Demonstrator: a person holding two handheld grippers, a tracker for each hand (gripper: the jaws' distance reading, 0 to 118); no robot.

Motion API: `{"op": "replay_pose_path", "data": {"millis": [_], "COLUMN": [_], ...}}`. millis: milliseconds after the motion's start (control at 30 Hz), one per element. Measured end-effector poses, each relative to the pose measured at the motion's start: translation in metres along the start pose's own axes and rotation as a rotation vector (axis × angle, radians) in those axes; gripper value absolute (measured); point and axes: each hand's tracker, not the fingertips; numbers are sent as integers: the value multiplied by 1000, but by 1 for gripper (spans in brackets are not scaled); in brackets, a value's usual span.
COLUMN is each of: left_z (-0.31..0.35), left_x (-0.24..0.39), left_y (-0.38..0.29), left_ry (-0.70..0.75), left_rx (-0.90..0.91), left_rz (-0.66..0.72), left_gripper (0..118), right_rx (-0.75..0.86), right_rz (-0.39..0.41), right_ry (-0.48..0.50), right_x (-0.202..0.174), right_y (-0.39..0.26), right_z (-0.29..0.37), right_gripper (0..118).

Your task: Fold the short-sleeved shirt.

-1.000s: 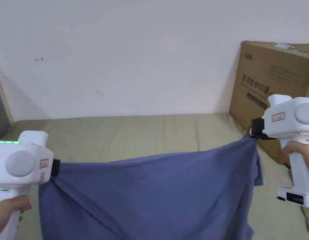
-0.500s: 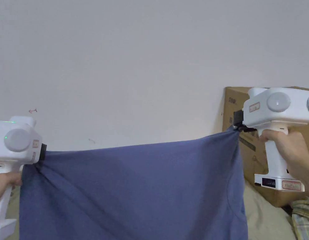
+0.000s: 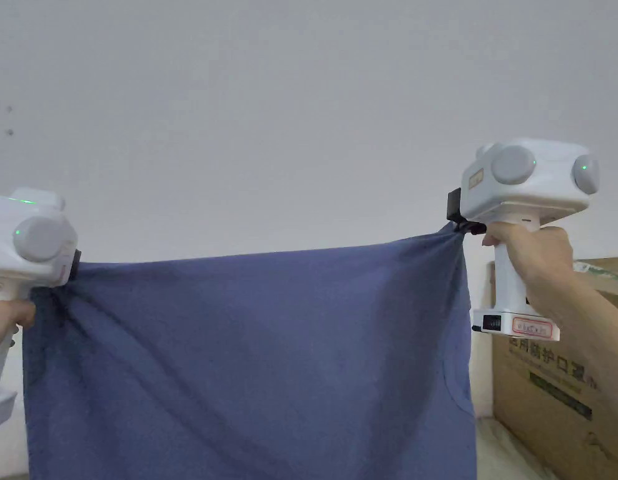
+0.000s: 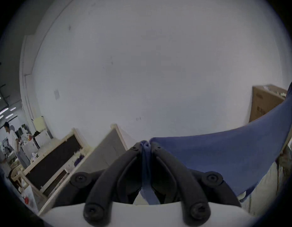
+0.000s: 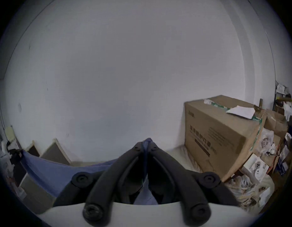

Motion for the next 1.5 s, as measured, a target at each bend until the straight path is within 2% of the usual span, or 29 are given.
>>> {"op": "replay_pose_path", "data": {"millis": [133,200,333,433,467,600,767,967,1133,1200,1267,1433,1500], "left_z": [-6,-14,-40,-70,-82,-132,-178,-191,-174,-158,-139,-76,-44], "left_x": [-2,-1,9,26,34,66,101,128,128,123,116,93,84], "left_y": [32,30,-1,-42,-60,-143,-259,-372,-424,-436,-444,-459,-469], "left_ry": [16,29,9,7,8,18,-11,-42,-64,-77,-85,-116,-137], "left_rx": [100,107,56,-29,-46,-185,-383,-584,-667,-678,-680,-697,-713], "left_rz": [48,89,114,112,118,54,39,10,25,-12,-30,23,31], "left_gripper": [8,8,8,8,8,8,8,8,8,8,8,8,8], "right_rx": [54,71,7,-66,-102,-255,-463,-689,-782,-796,-798,-803,-823], "right_rz": [67,51,109,97,70,132,134,139,112,127,139,179,159], "right_ry": [-22,-6,-14,-11,-3,-24,-45,-89,-97,-91,-77,-64,-59], "right_x": [-11,-9,-8,-2,1,9,25,52,68,75,80,93,98], "right_y": [18,16,-12,-48,-65,-140,-249,-368,-426,-438,-445,-475,-486], "right_z": [-3,-3,-22,-48,-57,-103,-165,-207,-188,-172,-147,-90,-48], "right_gripper": [4,4,4,4,4,4,4,4,4,4,4,4,4]}}
